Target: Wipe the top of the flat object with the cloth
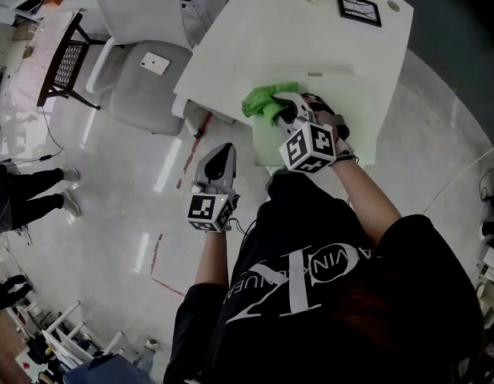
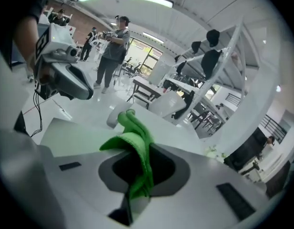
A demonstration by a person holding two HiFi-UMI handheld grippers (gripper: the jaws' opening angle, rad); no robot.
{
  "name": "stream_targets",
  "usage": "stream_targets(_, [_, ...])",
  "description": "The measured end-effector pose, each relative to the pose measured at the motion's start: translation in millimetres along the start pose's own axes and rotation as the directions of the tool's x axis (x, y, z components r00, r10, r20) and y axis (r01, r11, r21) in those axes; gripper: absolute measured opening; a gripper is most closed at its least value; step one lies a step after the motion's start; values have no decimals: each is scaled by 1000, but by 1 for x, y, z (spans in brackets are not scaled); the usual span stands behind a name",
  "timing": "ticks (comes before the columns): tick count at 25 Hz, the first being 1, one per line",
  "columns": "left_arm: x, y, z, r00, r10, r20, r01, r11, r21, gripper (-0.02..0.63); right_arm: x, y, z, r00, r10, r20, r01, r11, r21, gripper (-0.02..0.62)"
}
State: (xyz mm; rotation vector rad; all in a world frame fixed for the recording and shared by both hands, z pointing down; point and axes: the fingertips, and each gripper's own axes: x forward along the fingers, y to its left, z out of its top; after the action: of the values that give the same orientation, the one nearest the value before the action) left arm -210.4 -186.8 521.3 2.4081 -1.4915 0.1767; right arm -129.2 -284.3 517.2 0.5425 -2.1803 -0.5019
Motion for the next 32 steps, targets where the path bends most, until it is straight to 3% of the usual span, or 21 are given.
stream_targets(8, [18,-21,-2,997,-72,-18,73,997,16,11,-27,0,-26,1000,-10,-28,11,998,64,31])
stream_targets(17, [37,-46,-10,987,-146,-61,149,988,45,11,-71,-14,-87,989,-91,-118,112,975,189,31])
stream_targets(32, [36,-52,-16,984,-161,-74,163,986,23,11,-147,-34,-182,928,-218,-303,324,874,363,31])
